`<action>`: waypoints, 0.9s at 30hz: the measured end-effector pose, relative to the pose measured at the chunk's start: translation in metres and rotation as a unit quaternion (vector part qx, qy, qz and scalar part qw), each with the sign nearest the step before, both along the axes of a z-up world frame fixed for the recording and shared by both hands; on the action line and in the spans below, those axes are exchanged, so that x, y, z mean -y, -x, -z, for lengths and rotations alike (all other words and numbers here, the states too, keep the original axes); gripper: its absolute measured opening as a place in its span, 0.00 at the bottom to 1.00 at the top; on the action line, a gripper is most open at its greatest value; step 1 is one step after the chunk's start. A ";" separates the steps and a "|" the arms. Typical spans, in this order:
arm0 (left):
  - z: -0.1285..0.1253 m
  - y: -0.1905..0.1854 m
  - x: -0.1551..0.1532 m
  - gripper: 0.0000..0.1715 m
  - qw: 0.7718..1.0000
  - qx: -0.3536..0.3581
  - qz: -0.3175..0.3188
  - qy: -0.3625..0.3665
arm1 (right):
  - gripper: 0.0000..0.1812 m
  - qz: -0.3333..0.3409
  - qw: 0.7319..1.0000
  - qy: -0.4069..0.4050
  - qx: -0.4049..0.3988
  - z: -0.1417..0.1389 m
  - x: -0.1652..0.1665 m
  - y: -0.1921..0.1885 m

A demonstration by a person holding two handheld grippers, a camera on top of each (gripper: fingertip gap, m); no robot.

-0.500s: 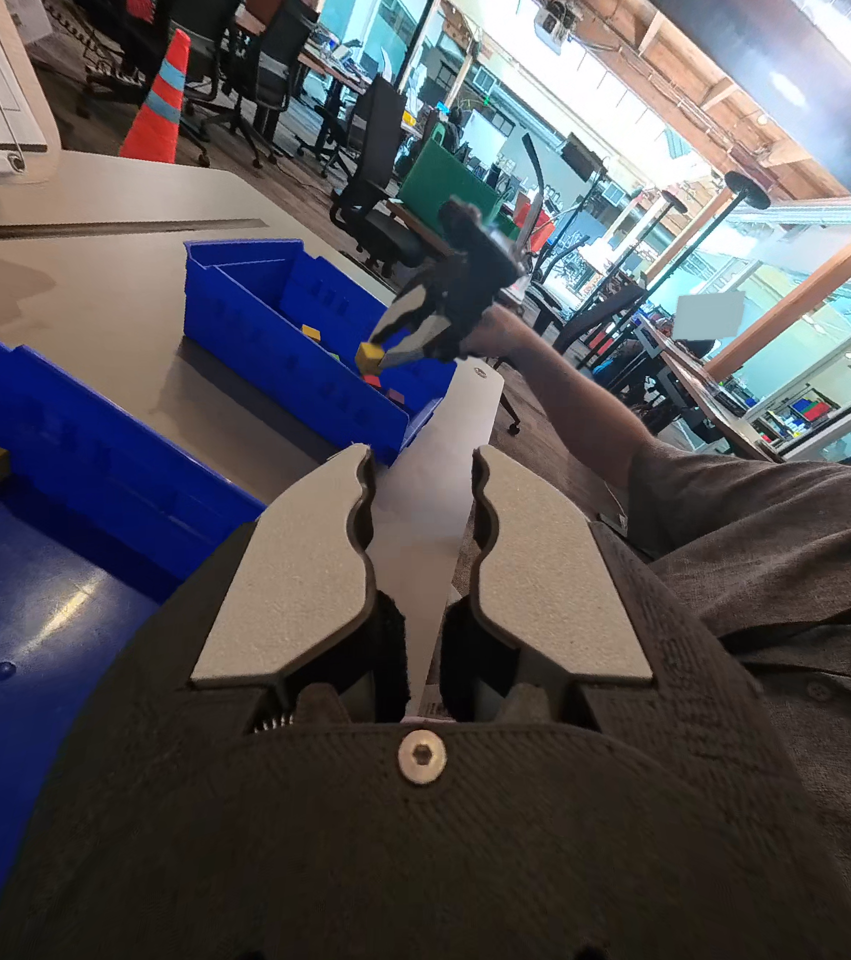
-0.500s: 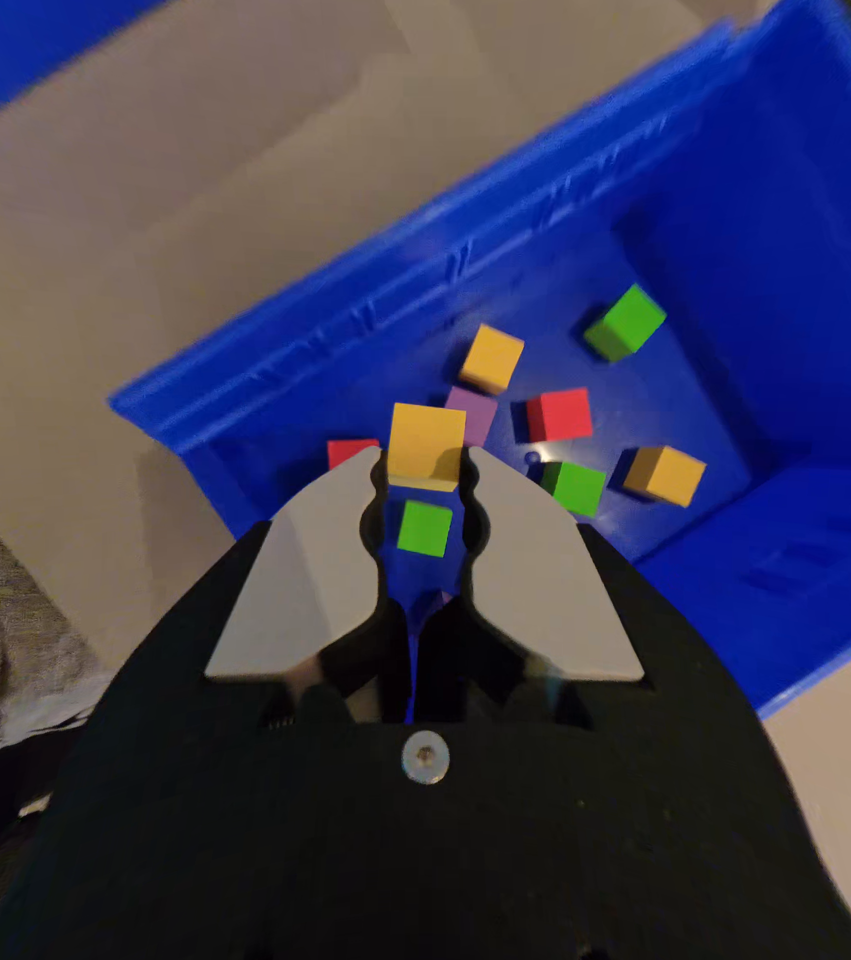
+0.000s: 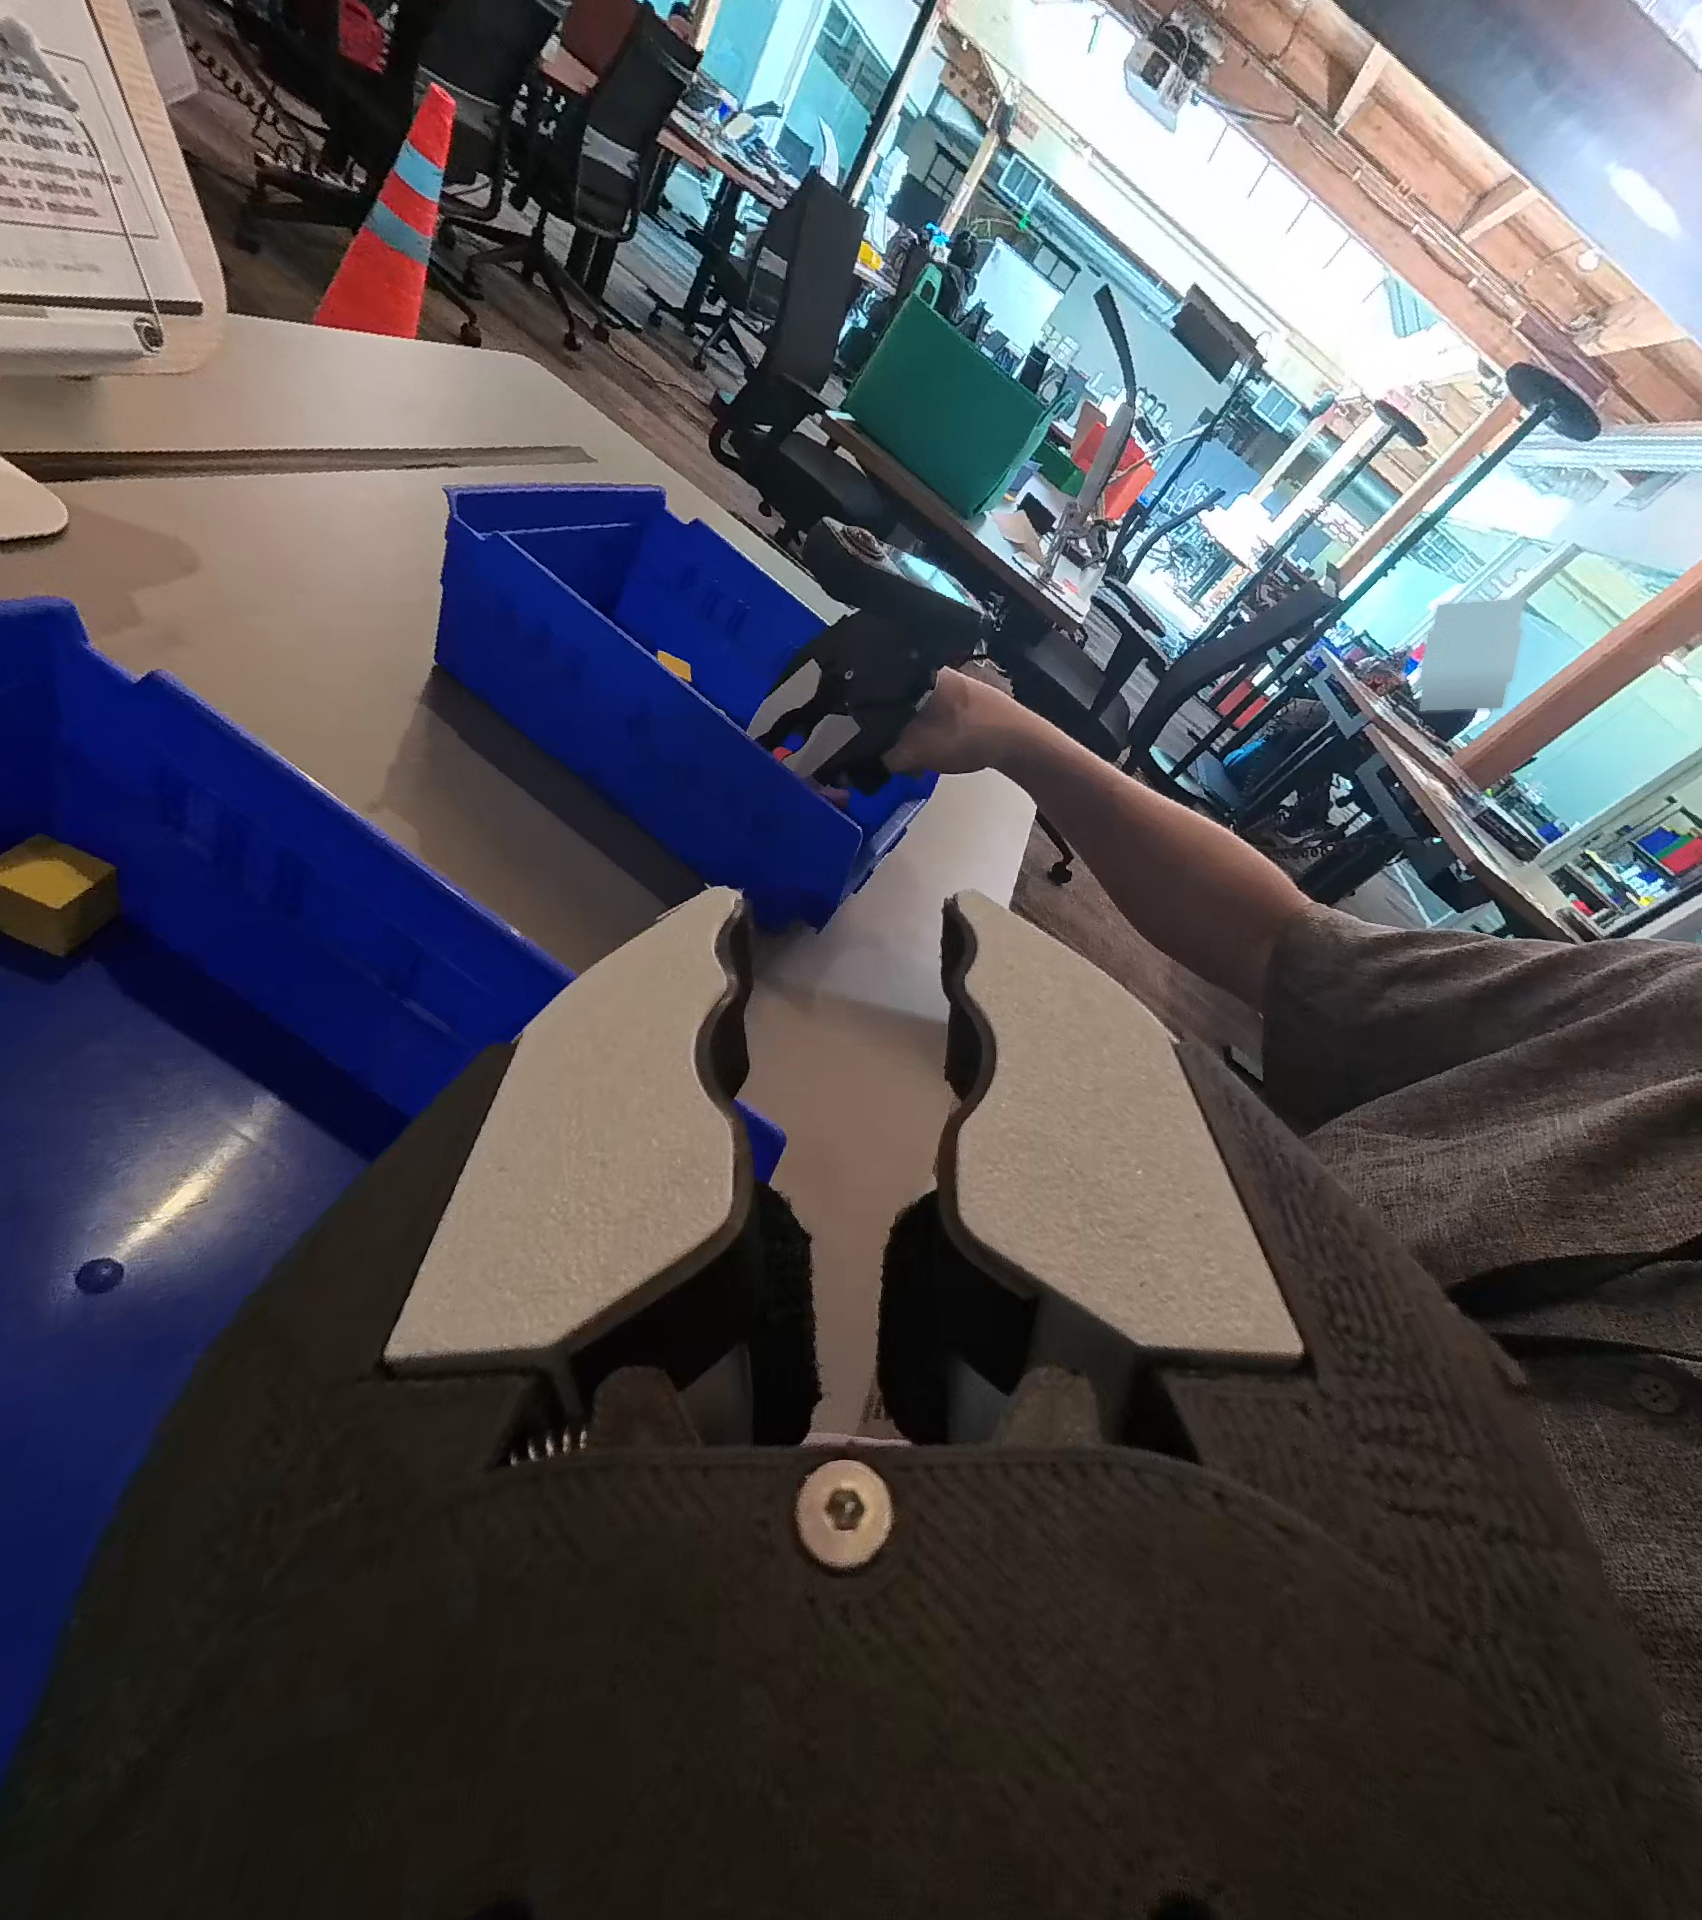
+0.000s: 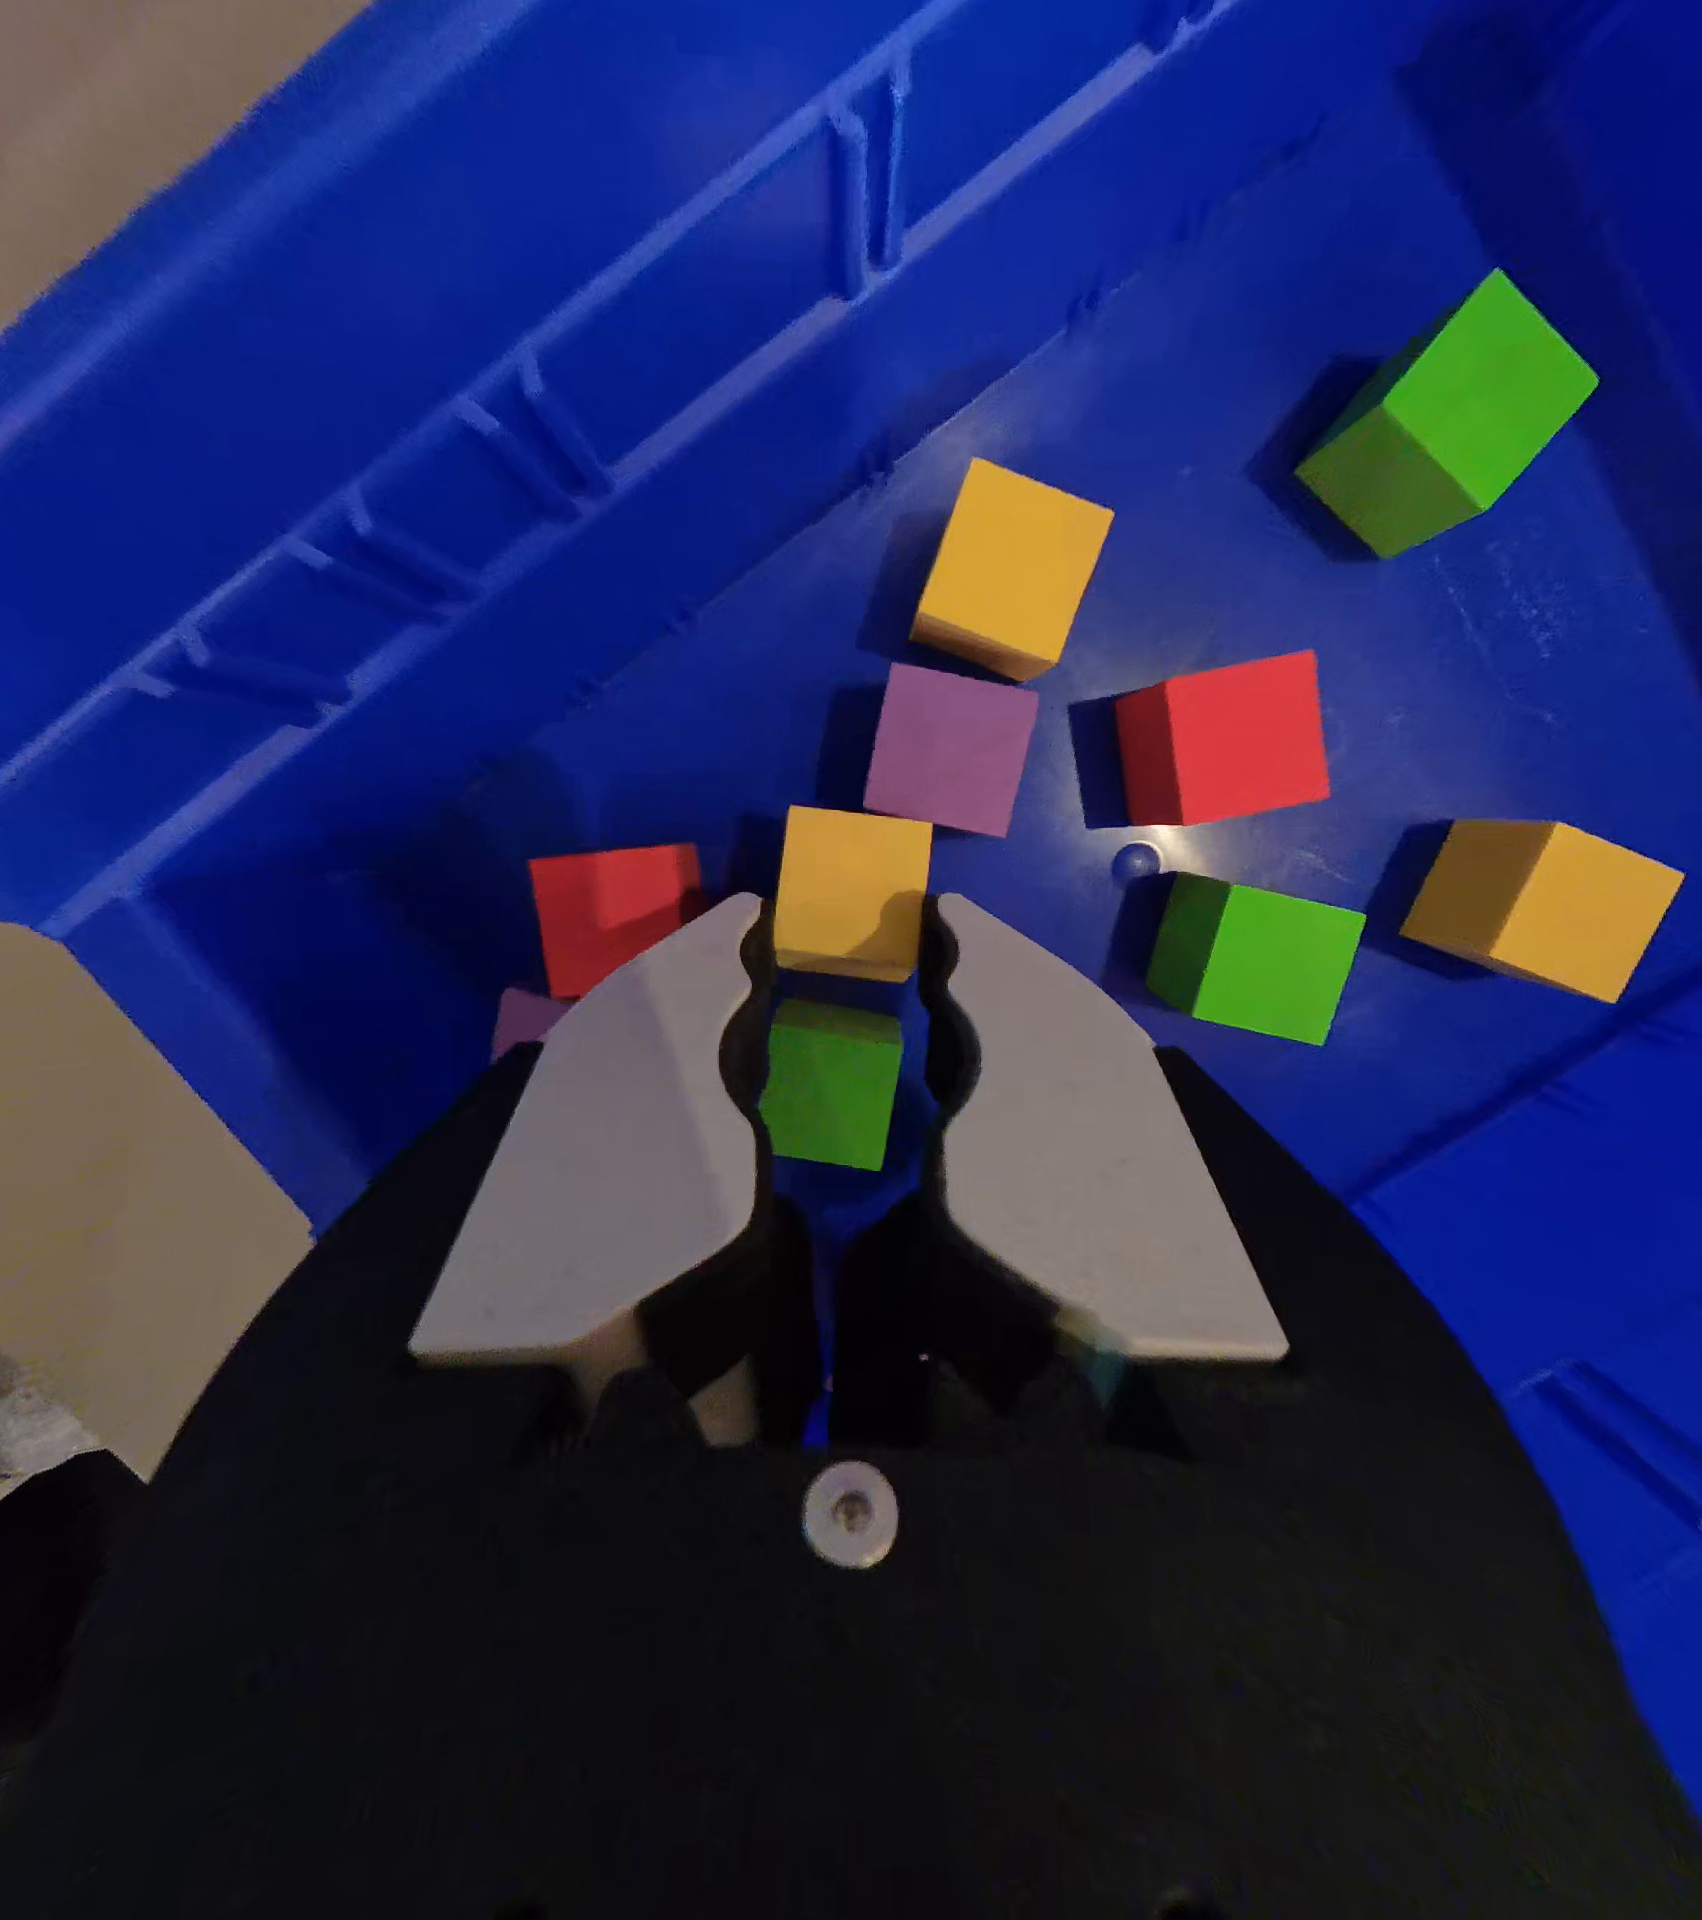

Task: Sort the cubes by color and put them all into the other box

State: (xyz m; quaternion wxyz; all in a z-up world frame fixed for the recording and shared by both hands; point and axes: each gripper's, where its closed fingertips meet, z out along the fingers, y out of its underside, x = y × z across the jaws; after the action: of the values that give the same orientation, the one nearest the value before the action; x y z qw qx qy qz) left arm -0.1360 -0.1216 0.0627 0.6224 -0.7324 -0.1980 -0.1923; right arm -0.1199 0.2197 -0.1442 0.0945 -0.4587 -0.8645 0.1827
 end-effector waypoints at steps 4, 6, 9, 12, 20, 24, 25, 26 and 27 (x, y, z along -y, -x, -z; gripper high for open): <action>-0.001 0.000 0.001 0.20 1.000 -0.002 0.000 0.000 | 0.16 0.006 1.000 0.006 0.015 0.003 -0.001 -0.003; -0.001 0.000 0.001 0.20 1.000 -0.004 0.000 0.000 | 0.21 0.010 1.000 -0.002 0.022 0.004 -0.004 -0.005; -0.001 0.000 0.000 0.20 1.000 -0.006 -0.002 0.004 | 0.22 0.011 1.000 0.006 0.011 -0.006 -0.004 -0.003; 0.005 0.008 0.002 0.20 0.999 -0.014 -0.028 0.023 | 0.21 0.014 1.000 0.003 -0.024 -0.025 -0.006 0.001; 0.049 0.014 0.005 0.23 0.980 -0.045 -0.100 0.169 | 0.20 0.019 0.975 0.022 -0.218 -0.133 0.025 -0.007; 0.074 0.012 0.011 0.24 0.964 -0.038 -0.130 0.228 | 0.18 0.019 0.964 0.036 -0.263 -0.152 0.042 -0.016; 0.080 0.010 0.008 0.25 0.963 -0.022 -0.131 0.234 | 0.18 0.021 0.962 0.042 -0.267 -0.153 0.045 -0.018; 0.089 0.006 0.005 0.27 0.960 -0.002 -0.127 0.248 | 0.18 0.025 0.961 0.052 -0.272 -0.154 0.047 -0.018; 0.102 0.003 0.002 0.28 0.954 0.012 -0.125 0.273 | 0.18 0.029 0.959 0.062 -0.275 -0.153 0.048 -0.018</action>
State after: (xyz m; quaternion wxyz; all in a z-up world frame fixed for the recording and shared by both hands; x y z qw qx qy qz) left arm -0.1388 -0.1241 -0.0389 0.4158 -0.8411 -0.3405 -0.0605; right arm -0.1015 0.1712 0.0090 0.3052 -0.4205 -0.7784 0.3523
